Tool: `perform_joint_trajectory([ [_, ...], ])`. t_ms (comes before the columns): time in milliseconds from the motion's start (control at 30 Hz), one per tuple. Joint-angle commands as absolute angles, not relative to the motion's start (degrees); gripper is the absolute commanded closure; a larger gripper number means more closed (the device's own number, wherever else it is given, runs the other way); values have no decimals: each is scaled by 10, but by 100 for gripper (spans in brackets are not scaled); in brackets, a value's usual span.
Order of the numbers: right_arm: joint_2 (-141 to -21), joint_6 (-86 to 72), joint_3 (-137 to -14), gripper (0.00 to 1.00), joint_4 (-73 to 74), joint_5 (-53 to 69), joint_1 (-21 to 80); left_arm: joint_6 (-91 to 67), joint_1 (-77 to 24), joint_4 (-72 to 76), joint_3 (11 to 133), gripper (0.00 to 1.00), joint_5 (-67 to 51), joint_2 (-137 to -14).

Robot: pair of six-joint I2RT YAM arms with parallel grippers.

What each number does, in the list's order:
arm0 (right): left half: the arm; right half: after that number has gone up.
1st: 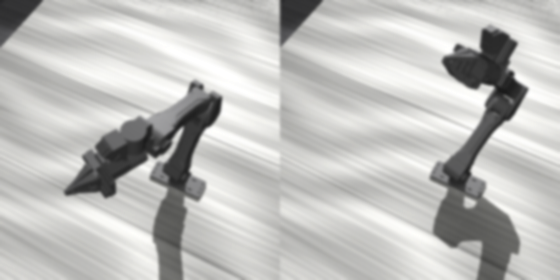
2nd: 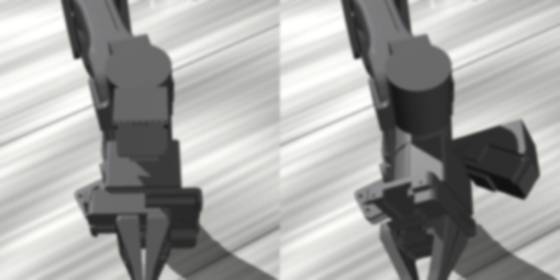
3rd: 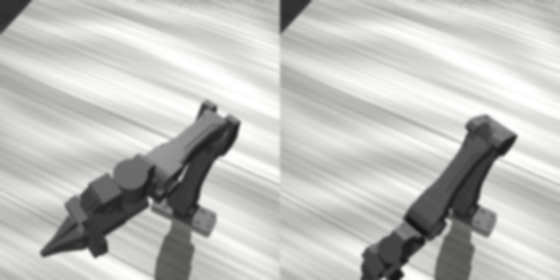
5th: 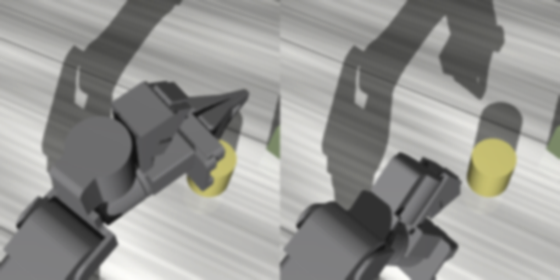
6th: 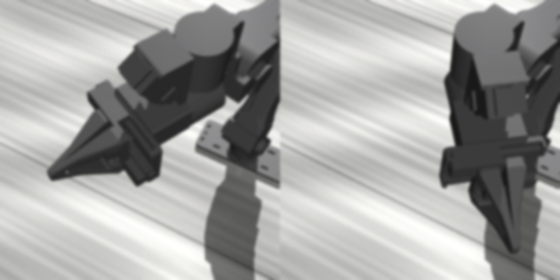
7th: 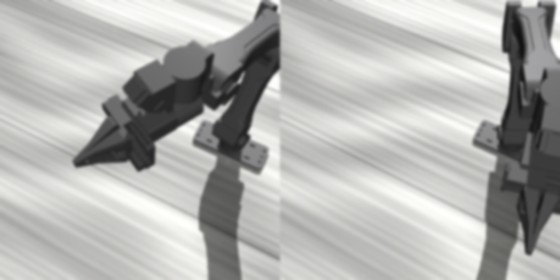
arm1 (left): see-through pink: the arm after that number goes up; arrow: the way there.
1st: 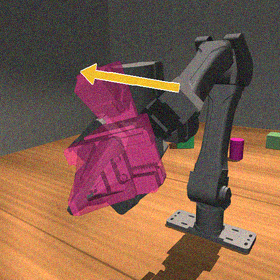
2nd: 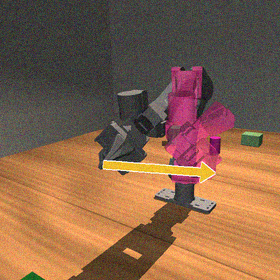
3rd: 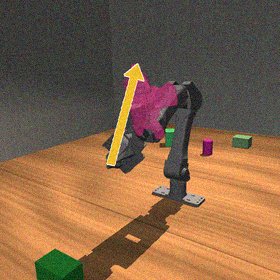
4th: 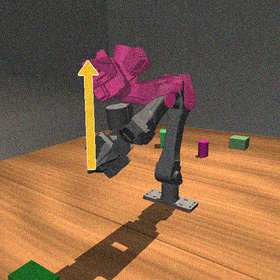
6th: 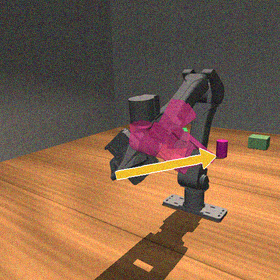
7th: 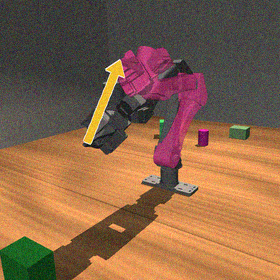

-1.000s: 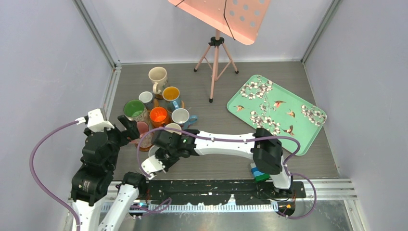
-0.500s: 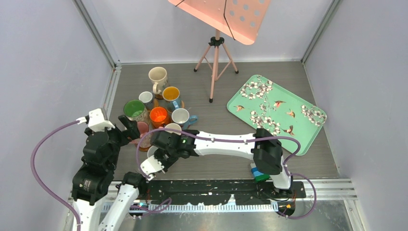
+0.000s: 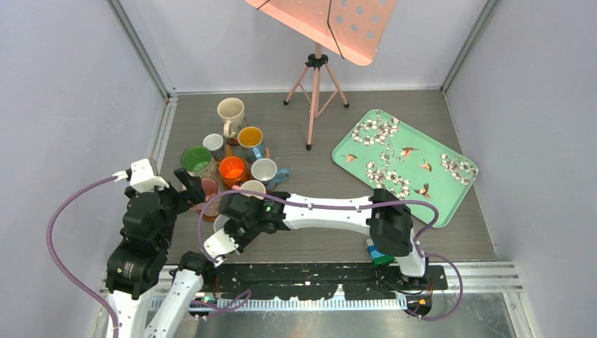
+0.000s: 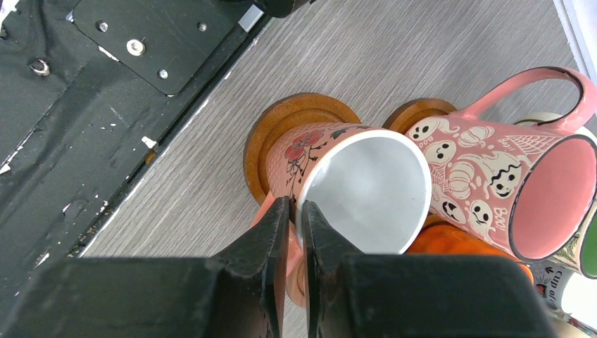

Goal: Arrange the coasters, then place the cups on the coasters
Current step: Place the cup on the coaster.

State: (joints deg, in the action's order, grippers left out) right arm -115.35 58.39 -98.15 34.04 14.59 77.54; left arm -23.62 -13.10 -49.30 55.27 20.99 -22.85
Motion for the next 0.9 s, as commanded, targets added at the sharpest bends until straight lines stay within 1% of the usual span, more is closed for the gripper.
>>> perform_joint_trajectory([
  [0, -1156, 597, -1006, 83, 305, 129, 780, -235, -130, -459, 552, 1, 214, -221],
  [233, -1162, 596, -1004, 83, 297, 118, 780, -235, -130, -460, 551, 1, 209, -221],
  [300, -1161, 595, -1003, 81, 295, 116, 780, -235, -130, -459, 551, 1, 209, -220],
  [400, -1158, 593, -1000, 74, 295, 113, 779, -235, -130, -460, 551, 1, 208, -221],
  [500, -1146, 584, -1000, 64, 292, 112, 779, -233, -130, -459, 551, 1, 205, -221],
  [533, -1139, 579, -1001, 62, 290, 110, 780, -233, -130, -459, 550, 1, 202, -220],
  [567, -1136, 571, -1001, 57, 287, 104, 780, -231, -130, -458, 551, 1, 199, -221],
  [633, -1125, 559, -1007, 53, 288, 96, 780, -227, -130, -457, 551, 1, 192, -220],
  [767, -1091, 539, -999, 49, 284, 94, 780, -226, -130, -466, 561, 1, 187, -219],
  [867, -1043, 524, -960, 48, 269, 99, 780, -223, -130, -473, 575, 1, 180, -220],
])
